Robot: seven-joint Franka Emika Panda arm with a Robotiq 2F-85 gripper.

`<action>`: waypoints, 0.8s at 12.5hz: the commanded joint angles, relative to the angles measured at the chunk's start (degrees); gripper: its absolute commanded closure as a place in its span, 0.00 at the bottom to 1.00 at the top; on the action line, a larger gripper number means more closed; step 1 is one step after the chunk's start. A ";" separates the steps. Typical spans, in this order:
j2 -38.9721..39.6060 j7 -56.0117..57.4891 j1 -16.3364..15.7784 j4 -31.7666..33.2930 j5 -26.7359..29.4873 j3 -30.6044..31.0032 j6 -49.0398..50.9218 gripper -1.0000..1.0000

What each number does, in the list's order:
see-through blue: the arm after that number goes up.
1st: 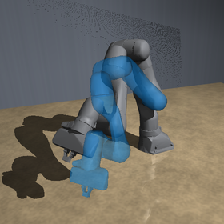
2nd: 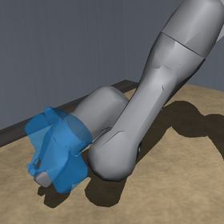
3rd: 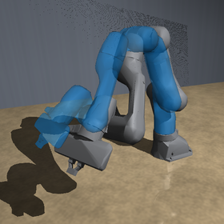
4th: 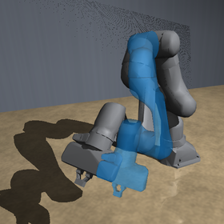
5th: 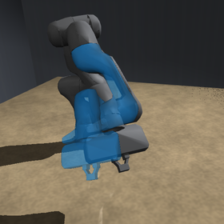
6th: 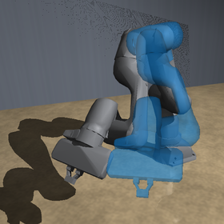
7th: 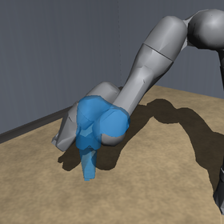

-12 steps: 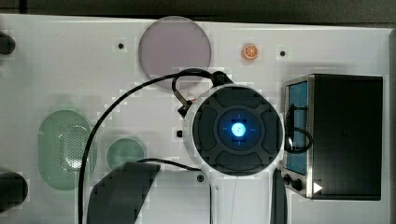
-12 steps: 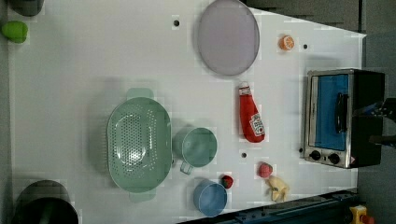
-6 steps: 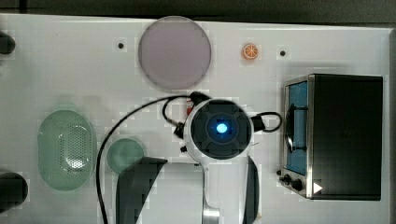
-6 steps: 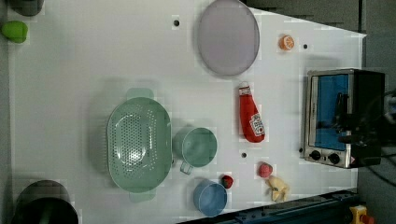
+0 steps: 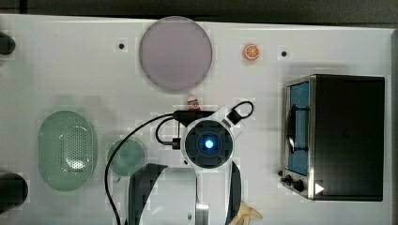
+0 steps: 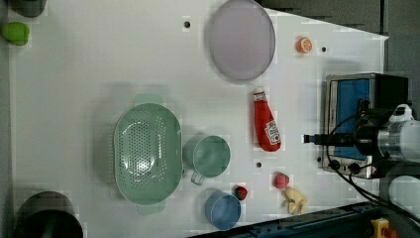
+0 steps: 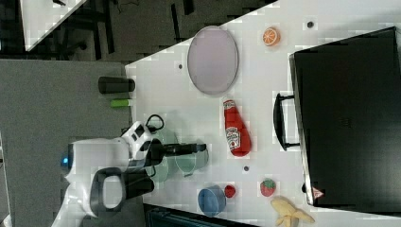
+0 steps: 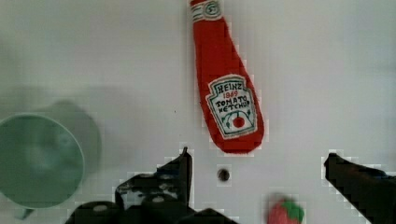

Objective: Pick Ketchup from the table and place it in strainer.

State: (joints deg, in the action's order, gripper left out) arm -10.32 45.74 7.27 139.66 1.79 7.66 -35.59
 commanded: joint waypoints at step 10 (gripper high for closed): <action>22.83 11.66 0.40 0.74 -1.77 0.15 -25.35 0.00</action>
State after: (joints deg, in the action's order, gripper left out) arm 13.90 55.14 7.39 140.78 -0.04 8.26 -59.76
